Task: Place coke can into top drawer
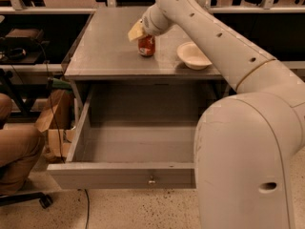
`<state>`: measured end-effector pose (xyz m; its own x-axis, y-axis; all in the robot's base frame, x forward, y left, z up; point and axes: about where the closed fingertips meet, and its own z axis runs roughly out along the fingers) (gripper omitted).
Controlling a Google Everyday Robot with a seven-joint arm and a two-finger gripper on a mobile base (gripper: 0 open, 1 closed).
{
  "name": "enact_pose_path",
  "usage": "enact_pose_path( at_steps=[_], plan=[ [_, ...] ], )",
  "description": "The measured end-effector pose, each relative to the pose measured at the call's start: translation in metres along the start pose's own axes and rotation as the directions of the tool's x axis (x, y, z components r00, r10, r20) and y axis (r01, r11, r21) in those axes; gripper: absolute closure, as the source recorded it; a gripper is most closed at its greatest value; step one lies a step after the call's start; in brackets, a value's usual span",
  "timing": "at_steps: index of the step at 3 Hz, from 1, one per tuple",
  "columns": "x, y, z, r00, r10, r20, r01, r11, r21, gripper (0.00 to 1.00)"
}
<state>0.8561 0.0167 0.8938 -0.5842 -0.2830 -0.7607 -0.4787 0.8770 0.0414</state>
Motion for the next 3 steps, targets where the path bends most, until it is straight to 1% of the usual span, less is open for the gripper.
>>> enact_pose_path(
  at_steps=[1,2,3],
  plan=[
    [-0.003,-0.009,-0.038,0.999,0.011,0.052,-0.012,0.9998,0.019,0.74],
    [0.005,0.001,-0.098,0.994,-0.009,0.113,0.008,0.9999,0.011,0.95],
    [0.032,0.021,-0.142,0.989,-0.024,0.149,0.031,0.9985,-0.046,1.00]
  ],
)
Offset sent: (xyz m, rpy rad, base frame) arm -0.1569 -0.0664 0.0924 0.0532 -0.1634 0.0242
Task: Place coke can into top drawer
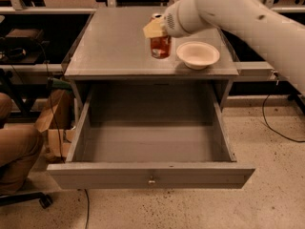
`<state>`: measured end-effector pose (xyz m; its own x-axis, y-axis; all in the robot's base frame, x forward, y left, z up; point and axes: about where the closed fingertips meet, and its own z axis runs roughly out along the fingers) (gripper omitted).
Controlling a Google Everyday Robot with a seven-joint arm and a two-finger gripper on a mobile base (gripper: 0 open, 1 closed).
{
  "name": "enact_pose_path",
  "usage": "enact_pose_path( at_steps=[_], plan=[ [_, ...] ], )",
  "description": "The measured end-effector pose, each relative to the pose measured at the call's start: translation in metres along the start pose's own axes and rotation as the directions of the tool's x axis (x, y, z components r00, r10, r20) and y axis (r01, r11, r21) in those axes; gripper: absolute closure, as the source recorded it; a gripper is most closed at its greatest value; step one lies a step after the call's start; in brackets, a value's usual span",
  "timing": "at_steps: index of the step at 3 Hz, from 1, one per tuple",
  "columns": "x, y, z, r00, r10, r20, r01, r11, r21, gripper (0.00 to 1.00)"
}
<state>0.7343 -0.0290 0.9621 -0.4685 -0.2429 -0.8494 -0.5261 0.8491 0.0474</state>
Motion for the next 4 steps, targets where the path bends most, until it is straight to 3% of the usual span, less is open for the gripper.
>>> enact_pose_path(
  at_steps=[1,2,3,4],
  plan=[
    [0.036,0.029,-0.025,1.000,-0.010,-0.015,0.009,0.9959,-0.090,1.00],
    [0.081,0.030,-0.038,0.998,-0.006,-0.062,0.002,0.9976,-0.069,1.00],
    [0.145,0.021,-0.023,0.990,0.049,-0.132,-0.053,0.9982,-0.026,1.00],
    [0.193,0.016,0.004,0.981,0.102,-0.165,-0.108,0.9939,-0.024,1.00]
  ],
)
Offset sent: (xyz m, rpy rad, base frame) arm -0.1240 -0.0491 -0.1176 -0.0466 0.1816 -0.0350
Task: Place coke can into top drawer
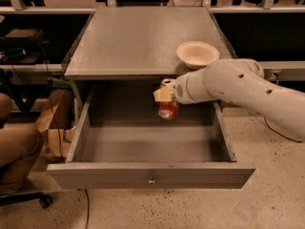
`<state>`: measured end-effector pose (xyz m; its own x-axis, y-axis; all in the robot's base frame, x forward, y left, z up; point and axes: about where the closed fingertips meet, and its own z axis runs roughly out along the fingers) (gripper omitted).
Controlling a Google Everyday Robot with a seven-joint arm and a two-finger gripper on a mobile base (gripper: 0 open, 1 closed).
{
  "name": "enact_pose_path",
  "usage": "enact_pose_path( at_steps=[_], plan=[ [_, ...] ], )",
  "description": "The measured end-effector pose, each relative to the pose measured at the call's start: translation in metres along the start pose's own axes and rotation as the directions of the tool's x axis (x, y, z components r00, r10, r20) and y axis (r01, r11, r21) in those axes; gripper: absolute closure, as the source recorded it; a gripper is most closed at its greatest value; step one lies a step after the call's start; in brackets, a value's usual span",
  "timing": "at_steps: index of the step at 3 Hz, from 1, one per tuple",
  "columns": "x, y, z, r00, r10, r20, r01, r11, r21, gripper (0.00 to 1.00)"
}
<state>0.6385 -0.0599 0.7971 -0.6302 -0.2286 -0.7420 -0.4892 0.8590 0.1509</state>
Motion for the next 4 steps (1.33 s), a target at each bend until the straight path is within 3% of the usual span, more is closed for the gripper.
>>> enact_pose_path(
  at_steps=[2,3,4],
  plan=[
    [0.051,-0.005,0.062,0.998,0.042,-0.041,-0.044,0.9979,-0.048,0.58],
    [0.065,-0.005,0.080,0.997,0.047,-0.058,-0.051,0.9967,-0.063,0.36],
    [0.078,-0.006,0.095,0.996,0.059,-0.062,-0.063,0.9954,-0.071,0.04]
  ],
)
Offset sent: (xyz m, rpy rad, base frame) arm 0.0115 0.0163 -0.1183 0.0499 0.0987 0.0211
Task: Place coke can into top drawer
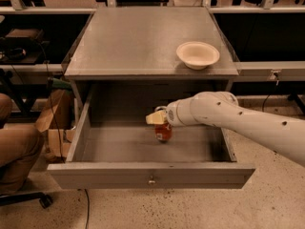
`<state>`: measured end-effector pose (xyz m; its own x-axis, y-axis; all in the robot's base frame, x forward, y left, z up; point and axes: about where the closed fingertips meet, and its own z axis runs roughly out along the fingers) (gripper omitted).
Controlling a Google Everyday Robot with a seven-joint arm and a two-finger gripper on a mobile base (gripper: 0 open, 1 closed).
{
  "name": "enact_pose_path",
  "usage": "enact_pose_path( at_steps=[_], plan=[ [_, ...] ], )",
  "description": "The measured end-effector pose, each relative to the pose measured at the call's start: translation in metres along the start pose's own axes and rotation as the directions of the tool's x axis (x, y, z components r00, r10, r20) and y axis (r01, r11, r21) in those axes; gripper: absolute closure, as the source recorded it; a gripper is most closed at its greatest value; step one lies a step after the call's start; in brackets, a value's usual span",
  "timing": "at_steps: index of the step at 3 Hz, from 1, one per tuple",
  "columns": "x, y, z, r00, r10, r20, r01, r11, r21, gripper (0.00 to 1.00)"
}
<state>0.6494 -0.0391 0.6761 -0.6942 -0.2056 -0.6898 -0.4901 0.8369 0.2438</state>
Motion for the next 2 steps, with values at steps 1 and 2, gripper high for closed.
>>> enact_pose_path(
  at_steps=[1,2],
  plan=[
    [0.0020,-0.0011,0.0026,1.000,0.005,0.013,-0.005,1.0000,0.002,0.00],
    [0.0020,-0.0011,0.0026,1.000,0.005,0.013,-0.005,1.0000,0.002,0.00]
  ],
)
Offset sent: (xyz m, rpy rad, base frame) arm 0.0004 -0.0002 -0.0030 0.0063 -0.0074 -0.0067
